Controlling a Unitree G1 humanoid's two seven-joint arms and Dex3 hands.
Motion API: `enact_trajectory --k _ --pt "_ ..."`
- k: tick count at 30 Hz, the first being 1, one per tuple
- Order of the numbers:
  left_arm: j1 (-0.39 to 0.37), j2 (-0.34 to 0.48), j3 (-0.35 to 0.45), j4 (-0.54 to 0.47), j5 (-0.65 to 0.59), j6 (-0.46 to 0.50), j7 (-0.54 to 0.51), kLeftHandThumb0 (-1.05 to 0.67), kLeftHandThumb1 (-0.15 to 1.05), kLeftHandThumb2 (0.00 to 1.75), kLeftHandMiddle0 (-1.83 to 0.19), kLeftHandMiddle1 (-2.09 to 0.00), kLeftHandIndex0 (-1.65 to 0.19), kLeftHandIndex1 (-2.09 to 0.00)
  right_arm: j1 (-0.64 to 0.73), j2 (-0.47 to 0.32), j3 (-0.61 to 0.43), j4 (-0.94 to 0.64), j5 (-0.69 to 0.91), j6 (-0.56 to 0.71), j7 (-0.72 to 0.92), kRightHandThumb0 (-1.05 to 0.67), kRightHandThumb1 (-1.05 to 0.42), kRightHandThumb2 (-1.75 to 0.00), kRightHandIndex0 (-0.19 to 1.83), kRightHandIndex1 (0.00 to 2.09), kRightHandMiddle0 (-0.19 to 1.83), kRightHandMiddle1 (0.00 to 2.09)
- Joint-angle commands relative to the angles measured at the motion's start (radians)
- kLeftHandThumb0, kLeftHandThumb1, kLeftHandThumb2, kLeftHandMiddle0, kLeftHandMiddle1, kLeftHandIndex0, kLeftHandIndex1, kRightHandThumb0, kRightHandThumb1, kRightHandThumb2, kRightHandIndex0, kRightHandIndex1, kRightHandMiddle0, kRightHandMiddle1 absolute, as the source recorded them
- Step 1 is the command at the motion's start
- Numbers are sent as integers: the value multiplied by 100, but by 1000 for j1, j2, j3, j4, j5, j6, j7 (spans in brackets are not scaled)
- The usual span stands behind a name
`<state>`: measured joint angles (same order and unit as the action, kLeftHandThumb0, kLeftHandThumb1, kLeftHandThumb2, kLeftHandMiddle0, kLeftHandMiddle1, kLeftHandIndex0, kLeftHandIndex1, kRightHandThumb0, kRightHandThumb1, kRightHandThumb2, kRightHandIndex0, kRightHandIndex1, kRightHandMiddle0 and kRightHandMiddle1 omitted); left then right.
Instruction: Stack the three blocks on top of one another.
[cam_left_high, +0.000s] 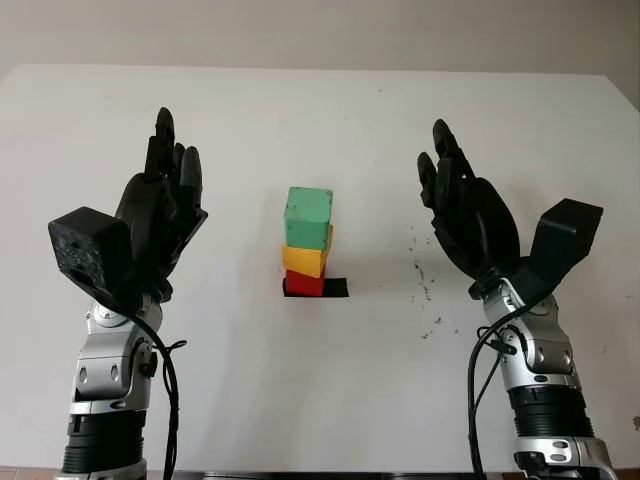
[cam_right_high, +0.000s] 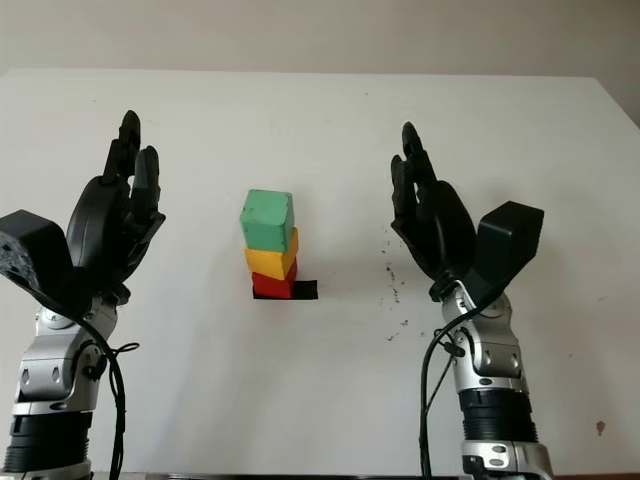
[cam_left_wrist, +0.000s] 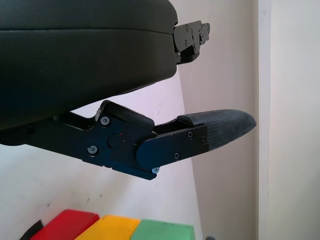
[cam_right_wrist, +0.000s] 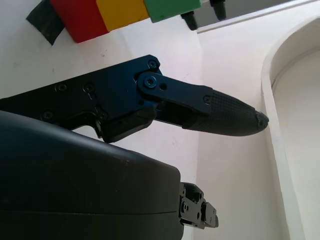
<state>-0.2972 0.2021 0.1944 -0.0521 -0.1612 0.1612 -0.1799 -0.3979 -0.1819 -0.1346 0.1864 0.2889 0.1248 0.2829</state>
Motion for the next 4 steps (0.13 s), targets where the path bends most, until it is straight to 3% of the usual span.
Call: enact_trajectory --k 1,4 --pt "20 9 -9 -13 -3 -13 -12 -79 105 68 19 0 19 0 6 14 -11 -31 12 18 -15 -78 -105 -77 -19 0 -19 0" --pt "26 9 -13 -13 -2 -19 -20 -78 105 69 19 0 19 0 7 22 -8 -41 6 24 -31 -78 -105 -76 -19 0 -19 0"
